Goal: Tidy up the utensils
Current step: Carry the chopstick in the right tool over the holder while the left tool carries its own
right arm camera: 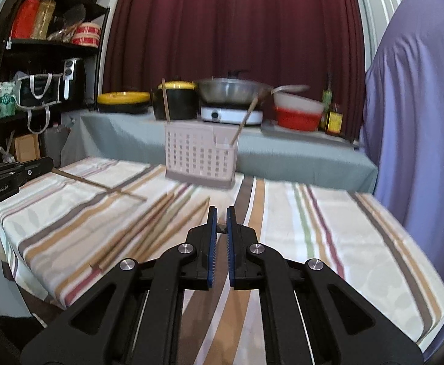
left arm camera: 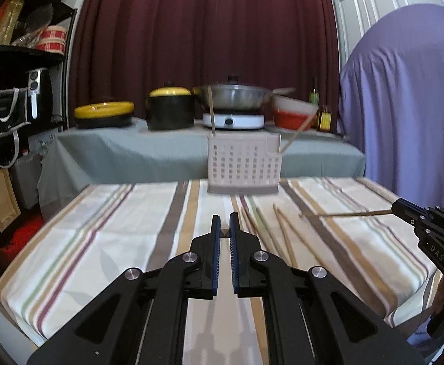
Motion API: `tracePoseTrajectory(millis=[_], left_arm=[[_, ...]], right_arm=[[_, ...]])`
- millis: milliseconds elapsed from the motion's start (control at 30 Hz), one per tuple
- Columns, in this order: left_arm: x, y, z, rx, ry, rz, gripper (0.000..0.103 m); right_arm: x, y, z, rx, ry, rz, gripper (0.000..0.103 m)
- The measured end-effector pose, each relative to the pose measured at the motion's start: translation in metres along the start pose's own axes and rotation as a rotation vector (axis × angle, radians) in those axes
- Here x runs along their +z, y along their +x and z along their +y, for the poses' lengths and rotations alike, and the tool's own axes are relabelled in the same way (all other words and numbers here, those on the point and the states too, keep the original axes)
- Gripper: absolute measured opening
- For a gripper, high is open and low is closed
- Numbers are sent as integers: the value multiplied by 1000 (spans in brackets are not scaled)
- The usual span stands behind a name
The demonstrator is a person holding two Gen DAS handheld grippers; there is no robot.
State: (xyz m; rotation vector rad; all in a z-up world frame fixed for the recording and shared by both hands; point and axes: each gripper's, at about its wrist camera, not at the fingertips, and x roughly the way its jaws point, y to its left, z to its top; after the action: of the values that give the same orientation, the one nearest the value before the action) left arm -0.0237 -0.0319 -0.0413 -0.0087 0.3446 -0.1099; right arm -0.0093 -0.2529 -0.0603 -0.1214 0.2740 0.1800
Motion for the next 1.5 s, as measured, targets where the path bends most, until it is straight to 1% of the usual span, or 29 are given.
tracePoseTrajectory(millis=[100, 267, 433, 533, 633, 867, 1100, 1300, 1500], left_arm=[[14, -10, 3, 8, -4, -44, 7], [34, -23, 9, 23, -11, -95, 7], [50, -28, 14, 34, -26, -111, 7], [56, -29, 14, 43, -25, -120, 7], [60, -26, 15, 46, -25, -110, 7], [70, -21, 18, 40, -29, -103, 7], [95, -8, 24, 12, -49, -129, 7], [120, 14, 28, -5, -44, -152, 7], [149, 40, 31, -25, -48, -179, 7]], right_arm=[[15, -10, -1, 0, 1, -44, 6], [40, -21, -6, 8, 9, -102, 6], [61, -25, -4, 10, 1, -141, 6], [68, -22, -4, 11, -4, -150, 6], [73, -18, -6, 11, -2, -147, 7], [85, -5, -16, 16, 26, -140, 6], [106, 12, -22, 34, 33, -155, 6], [134, 38, -25, 54, 18, -188, 7], [167, 70, -33, 83, 33, -228, 6]])
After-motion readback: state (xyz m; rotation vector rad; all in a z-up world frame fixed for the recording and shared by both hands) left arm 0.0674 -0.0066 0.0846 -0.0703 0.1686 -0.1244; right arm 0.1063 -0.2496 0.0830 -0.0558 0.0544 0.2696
